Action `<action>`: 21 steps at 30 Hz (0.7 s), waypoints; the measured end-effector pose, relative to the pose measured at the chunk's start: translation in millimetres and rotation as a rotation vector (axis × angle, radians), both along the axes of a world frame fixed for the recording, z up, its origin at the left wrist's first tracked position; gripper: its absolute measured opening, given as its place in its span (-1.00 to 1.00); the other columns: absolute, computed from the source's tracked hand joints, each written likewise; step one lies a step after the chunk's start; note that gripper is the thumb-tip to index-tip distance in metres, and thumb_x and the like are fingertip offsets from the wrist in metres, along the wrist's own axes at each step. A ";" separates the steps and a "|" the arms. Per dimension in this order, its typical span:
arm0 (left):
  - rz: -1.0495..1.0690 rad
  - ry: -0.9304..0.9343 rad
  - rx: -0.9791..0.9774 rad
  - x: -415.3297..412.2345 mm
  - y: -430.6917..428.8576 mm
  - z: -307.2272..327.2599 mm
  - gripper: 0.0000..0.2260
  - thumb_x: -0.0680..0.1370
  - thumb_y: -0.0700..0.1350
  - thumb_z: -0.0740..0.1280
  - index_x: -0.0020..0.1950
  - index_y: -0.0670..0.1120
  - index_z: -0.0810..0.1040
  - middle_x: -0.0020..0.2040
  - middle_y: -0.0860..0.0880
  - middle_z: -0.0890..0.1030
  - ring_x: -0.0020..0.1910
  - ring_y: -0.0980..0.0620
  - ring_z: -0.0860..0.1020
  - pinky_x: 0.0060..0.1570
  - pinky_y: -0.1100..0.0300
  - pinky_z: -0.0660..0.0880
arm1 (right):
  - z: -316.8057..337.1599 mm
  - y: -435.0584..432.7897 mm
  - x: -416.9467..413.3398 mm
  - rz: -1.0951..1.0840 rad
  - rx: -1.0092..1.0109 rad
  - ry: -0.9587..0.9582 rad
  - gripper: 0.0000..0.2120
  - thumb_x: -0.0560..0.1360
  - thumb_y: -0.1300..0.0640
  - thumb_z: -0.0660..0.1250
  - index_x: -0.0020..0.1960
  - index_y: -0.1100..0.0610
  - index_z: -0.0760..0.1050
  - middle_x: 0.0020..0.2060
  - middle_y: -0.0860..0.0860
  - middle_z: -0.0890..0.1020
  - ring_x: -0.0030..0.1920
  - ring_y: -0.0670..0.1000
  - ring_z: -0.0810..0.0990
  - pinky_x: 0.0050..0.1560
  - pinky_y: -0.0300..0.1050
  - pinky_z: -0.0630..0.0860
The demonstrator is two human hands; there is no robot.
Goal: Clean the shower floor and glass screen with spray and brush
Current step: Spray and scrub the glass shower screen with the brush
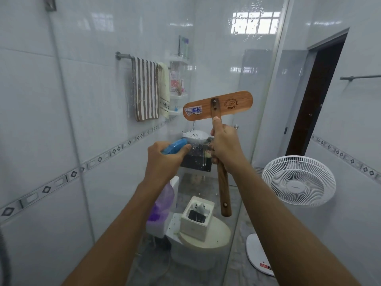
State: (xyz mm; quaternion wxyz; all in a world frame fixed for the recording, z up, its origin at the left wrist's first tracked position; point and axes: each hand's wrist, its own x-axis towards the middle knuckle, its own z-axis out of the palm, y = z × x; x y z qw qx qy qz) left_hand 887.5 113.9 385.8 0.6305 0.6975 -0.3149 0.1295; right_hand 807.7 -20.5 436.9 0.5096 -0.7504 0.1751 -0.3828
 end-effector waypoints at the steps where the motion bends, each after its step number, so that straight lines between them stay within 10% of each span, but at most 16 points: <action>1: 0.021 -0.004 -0.012 -0.7 -0.1 1.5 -0.74 0.47 0.09 0.49 -0.17 -0.10 0.62 -0.30 -0.11 0.63 -0.36 -0.08 0.62 -0.34 0.05 0.62 | 0.0 0.6 0.1 -0.002 -0.006 -0.003 -0.56 0.69 -0.17 0.01 -0.15 0.10 0.40 -0.35 0.07 0.41 -0.39 -0.03 0.41 -0.36 -0.13 0.44; 8: 0.008 -0.063 -0.029 -1.0 4.9 4.2 -0.73 0.51 0.08 0.47 -0.14 -0.13 0.62 -0.27 -0.13 0.63 -0.29 -0.15 0.64 -0.27 -0.15 0.62 | -26.1 -3.1 4.8 -0.063 -0.075 -0.136 -0.57 0.69 -0.19 0.02 -0.15 0.06 0.42 -0.37 0.03 0.44 -0.37 -0.01 0.45 -0.34 -0.08 0.44; 15: 0.048 -0.069 -0.085 -7.0 5.0 -6.4 -0.77 0.55 0.00 0.45 -0.14 -0.16 0.61 -0.30 -0.10 0.60 -0.32 -0.13 0.64 -0.31 -0.15 0.62 | -184.4 12.7 -15.6 -0.103 0.059 0.012 -0.56 0.62 -0.25 0.03 -0.06 0.06 0.50 -0.43 -0.07 0.42 -0.44 -0.16 0.42 -0.41 -0.28 0.38; 21: 0.049 -0.072 -0.082 -8.6 3.5 -6.7 -0.82 0.56 -0.02 0.43 -0.09 -0.13 0.62 -0.26 -0.11 0.62 -0.29 -0.11 0.64 -0.28 -0.09 0.64 | -84.6 -2.9 -0.2 -0.093 -0.028 -0.126 -0.55 0.68 -0.18 0.05 -0.10 0.11 0.49 -0.40 -0.03 0.49 -0.44 -0.07 0.44 -0.46 -0.20 0.39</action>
